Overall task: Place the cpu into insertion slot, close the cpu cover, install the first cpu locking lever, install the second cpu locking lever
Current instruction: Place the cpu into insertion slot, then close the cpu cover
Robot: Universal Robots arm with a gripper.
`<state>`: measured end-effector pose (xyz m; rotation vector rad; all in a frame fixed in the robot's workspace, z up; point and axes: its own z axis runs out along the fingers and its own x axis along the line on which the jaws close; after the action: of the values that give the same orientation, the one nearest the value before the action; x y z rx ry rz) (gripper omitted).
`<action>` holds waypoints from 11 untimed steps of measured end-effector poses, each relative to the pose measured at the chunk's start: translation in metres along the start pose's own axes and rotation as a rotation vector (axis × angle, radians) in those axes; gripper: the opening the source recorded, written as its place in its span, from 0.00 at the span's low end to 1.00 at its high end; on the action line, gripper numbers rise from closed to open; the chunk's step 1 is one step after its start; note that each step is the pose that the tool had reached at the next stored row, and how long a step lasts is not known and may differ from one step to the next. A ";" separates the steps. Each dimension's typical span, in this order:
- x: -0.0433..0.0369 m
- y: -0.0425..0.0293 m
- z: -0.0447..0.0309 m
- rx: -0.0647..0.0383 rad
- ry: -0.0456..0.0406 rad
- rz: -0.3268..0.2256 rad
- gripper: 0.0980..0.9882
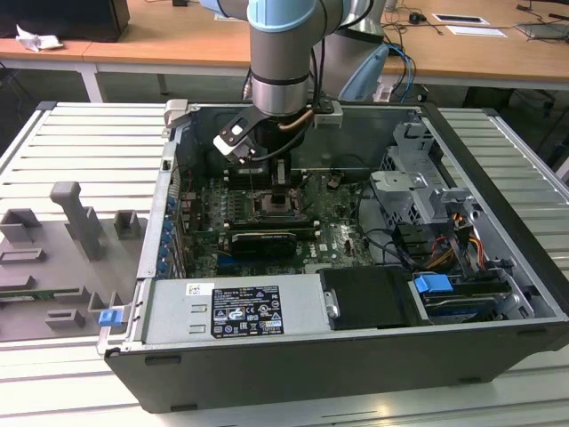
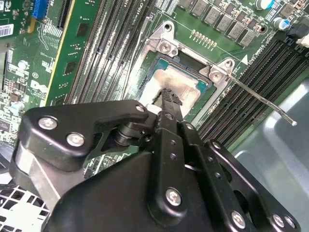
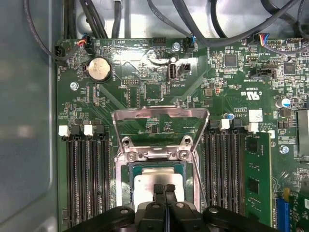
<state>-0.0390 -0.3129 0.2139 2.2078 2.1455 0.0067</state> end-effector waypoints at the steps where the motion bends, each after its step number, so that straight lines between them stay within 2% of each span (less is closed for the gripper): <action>1: 0.0000 0.0000 -0.0004 0.000 -0.0007 0.000 0.01; 8: -0.0001 0.0002 -0.0037 0.000 -0.0019 0.000 0.01; 10: 0.0000 0.0053 -0.0041 0.001 -0.0023 0.000 0.01; 11: -0.0001 0.0054 -0.0070 0.000 -0.0024 0.000 0.01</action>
<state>-0.0339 -0.3129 0.2211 2.2071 2.1444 0.0036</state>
